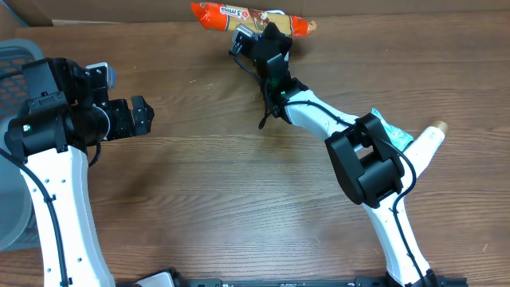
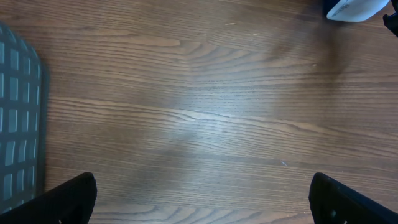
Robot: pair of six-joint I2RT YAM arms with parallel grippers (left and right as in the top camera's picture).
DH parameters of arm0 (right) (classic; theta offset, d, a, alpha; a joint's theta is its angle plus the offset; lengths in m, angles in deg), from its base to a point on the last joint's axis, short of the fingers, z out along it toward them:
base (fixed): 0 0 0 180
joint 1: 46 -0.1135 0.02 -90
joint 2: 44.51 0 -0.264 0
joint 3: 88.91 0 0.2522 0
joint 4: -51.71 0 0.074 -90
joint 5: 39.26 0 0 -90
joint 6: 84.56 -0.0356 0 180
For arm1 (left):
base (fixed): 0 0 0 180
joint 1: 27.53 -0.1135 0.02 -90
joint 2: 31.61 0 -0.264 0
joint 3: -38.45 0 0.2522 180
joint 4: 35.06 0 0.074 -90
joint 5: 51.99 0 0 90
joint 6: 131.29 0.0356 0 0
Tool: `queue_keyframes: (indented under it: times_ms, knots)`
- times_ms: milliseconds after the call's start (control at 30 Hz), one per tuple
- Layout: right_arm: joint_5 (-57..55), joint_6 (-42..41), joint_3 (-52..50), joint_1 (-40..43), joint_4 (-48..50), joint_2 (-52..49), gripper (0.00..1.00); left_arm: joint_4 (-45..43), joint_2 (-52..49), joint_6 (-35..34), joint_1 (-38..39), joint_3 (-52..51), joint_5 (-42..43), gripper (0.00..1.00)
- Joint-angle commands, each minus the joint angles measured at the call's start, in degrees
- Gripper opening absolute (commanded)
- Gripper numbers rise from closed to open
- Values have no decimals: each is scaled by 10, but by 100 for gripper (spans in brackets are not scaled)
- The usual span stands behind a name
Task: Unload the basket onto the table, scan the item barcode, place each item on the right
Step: 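Hold the pasta bag in front of the white scanner, then carry the pasta bag right and lower it onto the item pile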
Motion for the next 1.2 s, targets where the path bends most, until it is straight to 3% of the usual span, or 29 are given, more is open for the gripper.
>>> queue_keyframes:
  times_ms: [0, 367, 600, 767, 933, 1167]
  knots:
    - [-19, 3, 19, -2, 27, 25, 4, 0, 10, 13, 3, 11, 7, 100]
    - [-33, 70, 19, -8, 57, 27, 4, 0, 10, 13, 3, 11, 7, 100]
    - [-49, 68, 19, -12, 63, 30, 4, 0, 10, 13, 3, 11, 7, 100]
    - [-71, -28, 19, -14, 3, 86, 3, 0, 10, 13, 3, 11, 7, 100]
    - [-66, -163, 19, -14, -207, 197, 4, 0, 10, 13, 3, 11, 7, 100]
    - [62, -481, 19, -8, -546, 374, 4, 0, 10, 13, 3, 11, 7, 100]
